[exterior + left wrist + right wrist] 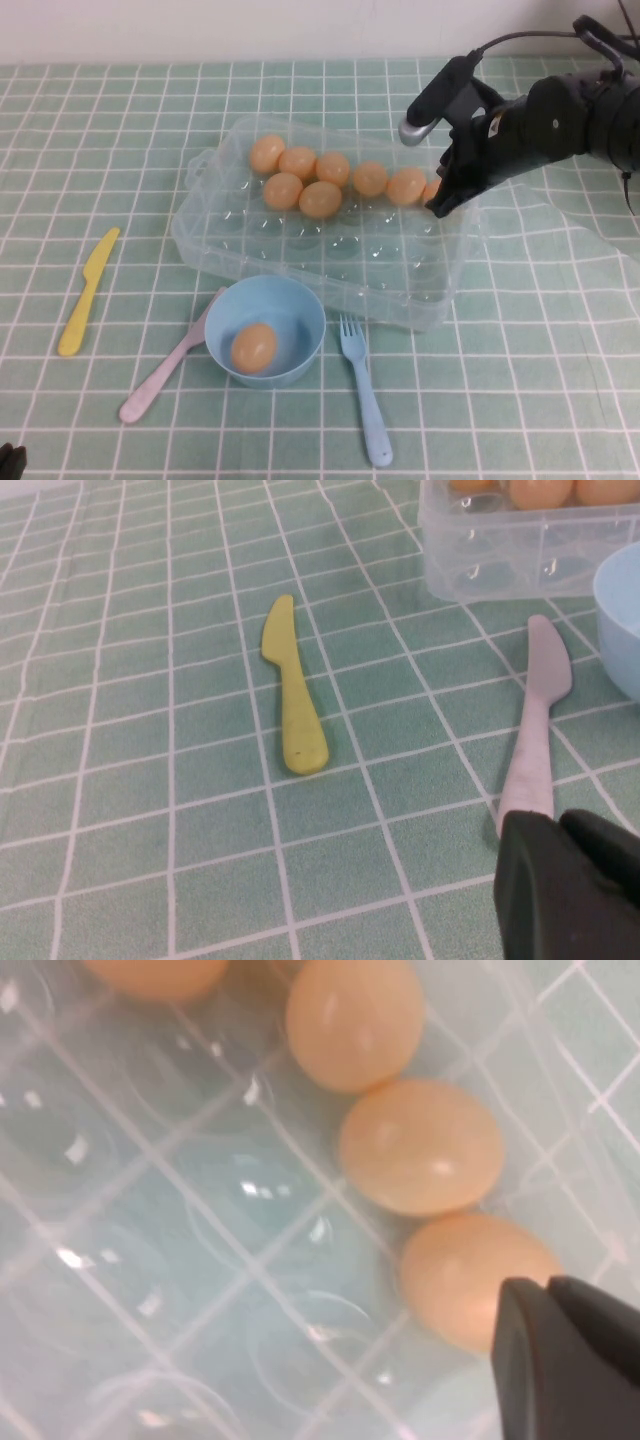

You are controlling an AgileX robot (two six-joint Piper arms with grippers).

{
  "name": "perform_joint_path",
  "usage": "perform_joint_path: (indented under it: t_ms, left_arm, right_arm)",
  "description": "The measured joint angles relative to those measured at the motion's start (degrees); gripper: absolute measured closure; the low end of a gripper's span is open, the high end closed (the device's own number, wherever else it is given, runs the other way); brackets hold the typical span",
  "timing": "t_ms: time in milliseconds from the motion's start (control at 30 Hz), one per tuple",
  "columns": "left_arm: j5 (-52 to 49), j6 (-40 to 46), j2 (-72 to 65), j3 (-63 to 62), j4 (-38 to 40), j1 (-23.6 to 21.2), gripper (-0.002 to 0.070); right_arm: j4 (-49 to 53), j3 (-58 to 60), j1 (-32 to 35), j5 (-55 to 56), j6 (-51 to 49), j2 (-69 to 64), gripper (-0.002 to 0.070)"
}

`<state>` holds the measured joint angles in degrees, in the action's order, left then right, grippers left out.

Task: Take an egg out of the egg box
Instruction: Pick up the egg from the plastic box

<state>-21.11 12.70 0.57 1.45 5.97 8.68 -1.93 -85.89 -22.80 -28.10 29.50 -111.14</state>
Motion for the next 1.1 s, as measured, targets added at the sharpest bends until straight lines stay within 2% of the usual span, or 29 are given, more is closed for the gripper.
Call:
perform_joint_path:
  t_ms: [133, 233, 367, 433, 667, 933, 1100]
  left_arm:
    - [0.00, 0.00, 0.00, 0.00, 0.00, 0.00, 0.0675]
    - [0.00, 0.00, 0.00, 0.00, 0.00, 0.00, 0.0675]
    - [0.00, 0.00, 0.00, 0.00, 0.00, 0.00, 0.0675]
    - [0.00, 0.00, 0.00, 0.00, 0.00, 0.00, 0.0675]
    - [0.00, 0.00, 0.00, 0.00, 0.00, 0.00, 0.0675]
    - [0.00, 0.00, 0.00, 0.00, 0.00, 0.00, 0.0675]
    - [0.00, 0.00, 0.00, 0.00, 0.00, 0.00, 0.0675]
  right_arm:
    - [-1.54, 0.00, -1.09, -0.34, -3.70, 0.36, 0.0638]
    - [-2.49, 0.00, -2.07, -0.73, -12.29, 0.36, 0.0517]
    - [-2.88, 0.00, -2.61, -0.73, -28.14, 0.36, 0.0298]
    - [-2.88, 0.00, -2.61, -0.77, -34.89, 0.36, 0.0250]
    - [-0.89, 0.00, -2.61, -2.05, -48.86, 0.36, 0.0217]
    - [0.37, -1.59, -2.09, -3.11, -50.54, -1.07, 0.0214]
    - [1.57, -7.96, -1.22, -9.89, -50.54, -5.66, 0.0213]
